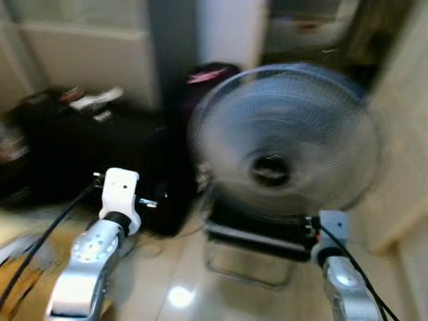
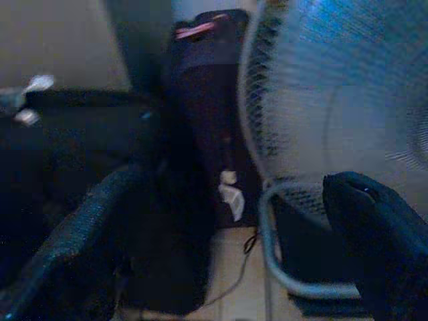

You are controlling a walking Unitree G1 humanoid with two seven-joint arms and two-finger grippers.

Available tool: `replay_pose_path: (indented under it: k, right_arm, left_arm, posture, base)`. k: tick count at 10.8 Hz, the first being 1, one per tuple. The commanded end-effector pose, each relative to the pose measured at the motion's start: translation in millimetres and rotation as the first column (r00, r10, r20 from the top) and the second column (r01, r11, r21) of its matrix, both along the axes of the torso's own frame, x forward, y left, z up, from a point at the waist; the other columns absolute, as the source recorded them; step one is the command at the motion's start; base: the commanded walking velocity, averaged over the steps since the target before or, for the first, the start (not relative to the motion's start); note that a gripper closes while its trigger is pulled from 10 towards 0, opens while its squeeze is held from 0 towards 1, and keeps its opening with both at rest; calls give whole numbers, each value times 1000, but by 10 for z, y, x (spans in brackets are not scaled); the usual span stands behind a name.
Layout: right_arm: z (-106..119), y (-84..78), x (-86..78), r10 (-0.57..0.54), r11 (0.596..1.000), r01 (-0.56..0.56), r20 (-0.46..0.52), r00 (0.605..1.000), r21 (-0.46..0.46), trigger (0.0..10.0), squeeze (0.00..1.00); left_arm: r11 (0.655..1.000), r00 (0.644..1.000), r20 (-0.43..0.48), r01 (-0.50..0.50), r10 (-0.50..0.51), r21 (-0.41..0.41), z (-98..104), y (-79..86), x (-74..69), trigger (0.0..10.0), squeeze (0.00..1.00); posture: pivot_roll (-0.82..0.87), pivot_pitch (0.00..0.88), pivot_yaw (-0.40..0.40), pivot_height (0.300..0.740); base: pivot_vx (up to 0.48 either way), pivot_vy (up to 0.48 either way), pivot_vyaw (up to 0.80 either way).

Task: Clean up the room

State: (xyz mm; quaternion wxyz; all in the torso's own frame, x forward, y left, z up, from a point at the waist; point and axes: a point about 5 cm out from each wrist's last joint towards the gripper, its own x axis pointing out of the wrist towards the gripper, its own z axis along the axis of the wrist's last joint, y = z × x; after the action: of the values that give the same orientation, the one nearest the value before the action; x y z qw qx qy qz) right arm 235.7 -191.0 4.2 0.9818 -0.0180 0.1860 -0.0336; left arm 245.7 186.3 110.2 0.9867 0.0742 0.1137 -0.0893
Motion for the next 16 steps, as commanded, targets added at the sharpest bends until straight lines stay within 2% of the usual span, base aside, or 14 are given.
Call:
replay_pose_path:
  k: [1, 3, 4, 5, 8, 16]
  right_arm:
    - [40, 116, 50, 33, 999, -34, 27, 999, 32, 10000, 0]
    - [-54, 92, 90, 31, 999, -32, 26, 999, 33, 10000, 0]
    - [-80, 38, 117, 31, 999, -31, 36, 999, 11, 10000, 0]
    - [-145, -30, 133, 18, 999, -19, 15, 1000, 32, 10000, 0]
    - [-248, -76, 111, 19, 1000, -19, -22, 1000, 0, 10000, 0]
    - [-248, -76, 111, 19, 1000, -19, -22, 1000, 0, 10000, 0]
  left_arm:
    - [1000, 1000, -2, 2, -2, 16, 8, 47, -20, 10000, 0]
    - [1000, 1000, -2, 5, -5, 14, 4, 41, -36, 10000, 0]
    - [1000, 1000, 2, -2, 2, 19, 1, 44, -45, 10000, 0]
    - [999, 999, 7, -32, 32, 23, -8, 66, -57, 10000, 0]
    - [998, 998, 23, -52, 52, 20, 5, 77, -69, 10000, 0]
    - [998, 998, 23, -52, 52, 20, 5, 77, -69, 10000, 0]
  posture:
    - [-37, 0, 6, 740]
    - [-37, 0, 9, 740]
    - [-36, 0, 8, 740]
    - [-34, 0, 4, 740]
    - [-36, 0, -2, 740]
    - [-36, 0, -2, 740]
  base:
    - [0, 0, -800]
    - [0, 0, -753]
    - [0, 0, 0]
    - [0, 0, 0]
    - [0, 0, 0]
    - [0, 0, 0]
